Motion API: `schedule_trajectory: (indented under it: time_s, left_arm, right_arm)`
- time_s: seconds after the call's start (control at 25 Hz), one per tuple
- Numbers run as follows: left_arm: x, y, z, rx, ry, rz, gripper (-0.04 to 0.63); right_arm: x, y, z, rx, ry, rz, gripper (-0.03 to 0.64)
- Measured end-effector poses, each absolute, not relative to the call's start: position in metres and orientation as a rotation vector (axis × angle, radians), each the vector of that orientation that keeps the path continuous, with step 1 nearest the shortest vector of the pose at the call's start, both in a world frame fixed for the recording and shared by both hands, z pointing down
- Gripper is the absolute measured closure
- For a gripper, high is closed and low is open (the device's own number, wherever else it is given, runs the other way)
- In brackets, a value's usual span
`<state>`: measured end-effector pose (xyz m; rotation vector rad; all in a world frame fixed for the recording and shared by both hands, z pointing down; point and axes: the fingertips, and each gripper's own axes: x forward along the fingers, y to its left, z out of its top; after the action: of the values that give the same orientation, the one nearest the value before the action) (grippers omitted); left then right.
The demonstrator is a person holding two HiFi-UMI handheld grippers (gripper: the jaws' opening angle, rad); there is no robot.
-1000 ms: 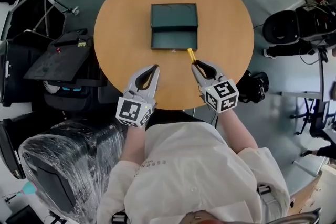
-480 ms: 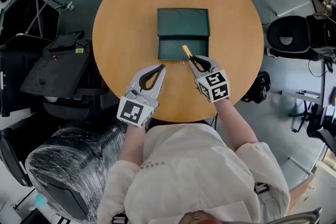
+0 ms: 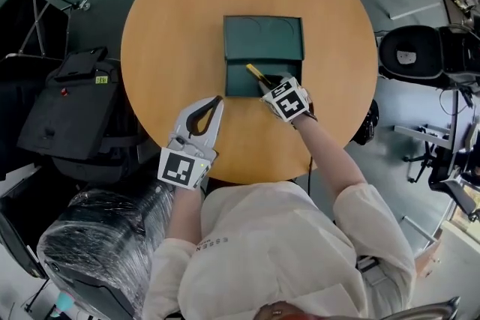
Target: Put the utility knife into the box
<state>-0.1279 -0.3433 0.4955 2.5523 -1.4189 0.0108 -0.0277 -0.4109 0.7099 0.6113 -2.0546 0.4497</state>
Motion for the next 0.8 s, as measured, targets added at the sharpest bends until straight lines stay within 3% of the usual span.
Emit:
schedule_trajectory:
  time_s: [0.32, 0.36, 0.6, 0.64, 0.72, 0.8]
  left_arm:
    - [-0.129, -0.352, 0.505, 2.549, -1.402, 0.012, 0.580]
    - [-0.129, -0.353, 0.505, 2.549, -1.398, 0.016, 0.580]
    - [-0.124, -0.351, 0.498, 2.553, -1.399, 0.032, 0.580]
    - [-0.123, -0.350, 0.496, 2.554, -1.407, 0.028, 0.580]
    - [-0.120, -0.349, 0.492, 2.561, -1.420, 0.008, 0.580]
    - [-0.116, -0.346, 0.484, 2.570, -1.434, 0.002, 0.580]
  right_arm:
    - [-0.014, -0.420, 0.744, 0.591, -1.925, 0.515, 0.548]
    - [-0.015, -0.421, 0.743, 0.589, -1.924, 0.522, 0.522]
    - [-0.020, -0.427, 0.693, 0.716, -2.079, 0.552, 0.520]
    - [-0.019, -0.427, 0.678, 0.762, -2.125, 0.552, 0.526]
    - [-0.014, -0.427, 0.643, 0.875, -2.226, 0.540, 0.621]
    - [-0.009, -0.423, 0.609, 0.962, -2.318, 0.516, 0.623]
